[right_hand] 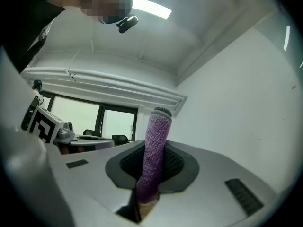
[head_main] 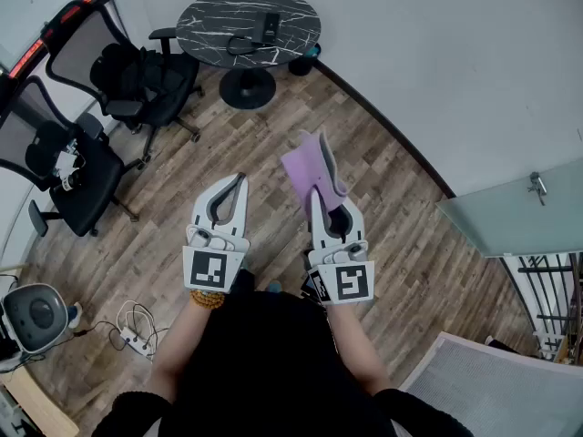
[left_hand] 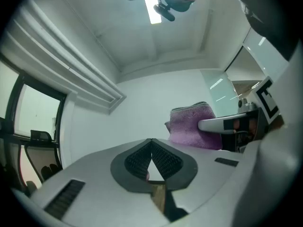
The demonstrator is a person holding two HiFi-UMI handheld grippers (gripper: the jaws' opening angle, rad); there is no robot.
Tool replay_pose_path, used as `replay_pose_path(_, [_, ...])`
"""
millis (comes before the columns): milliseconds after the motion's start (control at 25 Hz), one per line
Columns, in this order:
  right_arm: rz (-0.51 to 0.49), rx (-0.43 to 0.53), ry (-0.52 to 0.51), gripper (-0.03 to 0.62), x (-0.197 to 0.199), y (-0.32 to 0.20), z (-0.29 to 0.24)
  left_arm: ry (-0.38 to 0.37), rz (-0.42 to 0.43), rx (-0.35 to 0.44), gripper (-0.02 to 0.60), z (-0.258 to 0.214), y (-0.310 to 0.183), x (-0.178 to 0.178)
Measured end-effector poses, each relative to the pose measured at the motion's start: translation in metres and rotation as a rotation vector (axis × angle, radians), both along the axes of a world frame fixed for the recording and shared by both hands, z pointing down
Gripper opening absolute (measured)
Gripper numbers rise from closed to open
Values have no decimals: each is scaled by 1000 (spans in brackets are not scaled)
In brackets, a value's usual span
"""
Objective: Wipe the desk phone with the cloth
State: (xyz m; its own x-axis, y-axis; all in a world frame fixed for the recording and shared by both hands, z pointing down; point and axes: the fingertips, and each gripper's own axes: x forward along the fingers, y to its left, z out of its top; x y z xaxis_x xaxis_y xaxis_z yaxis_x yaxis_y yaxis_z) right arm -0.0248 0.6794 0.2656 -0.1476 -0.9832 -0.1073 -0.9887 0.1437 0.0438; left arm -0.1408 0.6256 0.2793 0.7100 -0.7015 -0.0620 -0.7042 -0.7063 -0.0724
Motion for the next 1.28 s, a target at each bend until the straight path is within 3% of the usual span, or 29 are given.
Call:
replay_pose_path(320, [13,5,23,64,-20,-43,-4,13,28,-3,12,-2,-45,-12])
replay_pose_path(520, [28,-14,-7,64,-10,-75,1,4,35,-26,12,5,-75,-6])
replay_pose_path(880, [36,-39,-44,66,72,-167,34,-104,-6,-78,12,48,-159,32])
replay_pose_path(1280, [-31,-98,-69,66,171,-280,42,-162,-82,-92,12,42,-268,97])
